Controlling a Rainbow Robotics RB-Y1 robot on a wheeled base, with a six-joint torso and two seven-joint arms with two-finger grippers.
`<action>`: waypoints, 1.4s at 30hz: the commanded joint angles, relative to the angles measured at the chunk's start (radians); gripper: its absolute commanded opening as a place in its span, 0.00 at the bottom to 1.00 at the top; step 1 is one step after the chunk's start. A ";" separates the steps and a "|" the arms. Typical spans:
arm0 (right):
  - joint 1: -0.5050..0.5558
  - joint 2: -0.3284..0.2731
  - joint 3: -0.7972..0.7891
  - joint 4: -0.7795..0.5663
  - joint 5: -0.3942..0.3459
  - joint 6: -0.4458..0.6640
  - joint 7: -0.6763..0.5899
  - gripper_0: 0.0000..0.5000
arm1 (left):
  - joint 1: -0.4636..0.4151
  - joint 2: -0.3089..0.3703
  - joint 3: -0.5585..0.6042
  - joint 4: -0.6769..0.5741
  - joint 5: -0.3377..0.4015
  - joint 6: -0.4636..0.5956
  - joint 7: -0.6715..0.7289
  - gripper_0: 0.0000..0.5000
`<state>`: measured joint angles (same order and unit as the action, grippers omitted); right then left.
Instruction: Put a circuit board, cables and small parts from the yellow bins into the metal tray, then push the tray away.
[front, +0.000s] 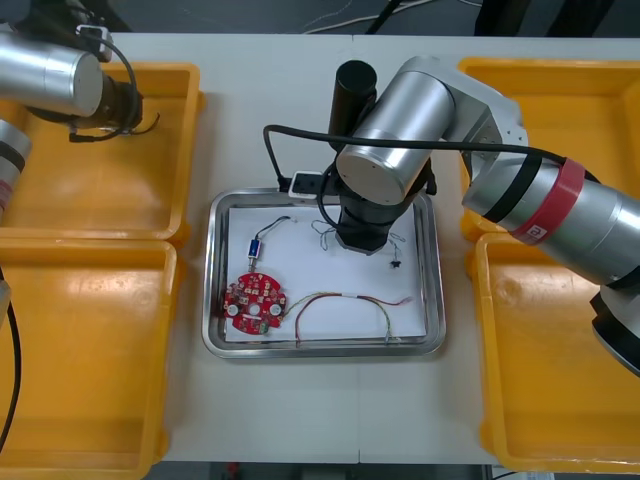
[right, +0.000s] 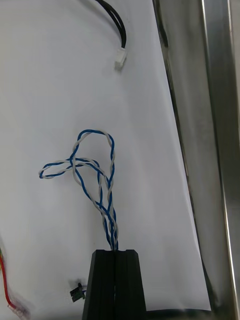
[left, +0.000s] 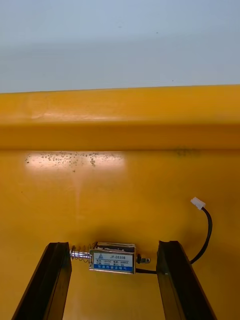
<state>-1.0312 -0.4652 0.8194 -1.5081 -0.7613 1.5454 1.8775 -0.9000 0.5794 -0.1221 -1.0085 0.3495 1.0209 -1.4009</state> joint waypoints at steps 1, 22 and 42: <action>-0.046 0.036 0.035 0.040 -0.009 -0.045 0.038 0.00 | -0.054 -0.004 -0.028 0.045 -0.001 -0.071 -0.161 1.00; -0.046 0.033 0.014 0.011 -0.009 -0.002 0.051 1.00 | -0.054 -0.004 -0.030 0.094 0.045 -0.091 -0.174 1.00; -0.046 0.002 -0.324 -0.130 -0.019 0.346 -0.143 1.00 | -0.030 0.033 -0.013 0.030 0.091 0.047 -0.174 0.00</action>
<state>-1.0347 -0.4449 0.5434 -1.5896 -0.7767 1.8681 1.8206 -0.9137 0.5838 -0.1387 -0.9221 0.4242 1.0222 -1.5167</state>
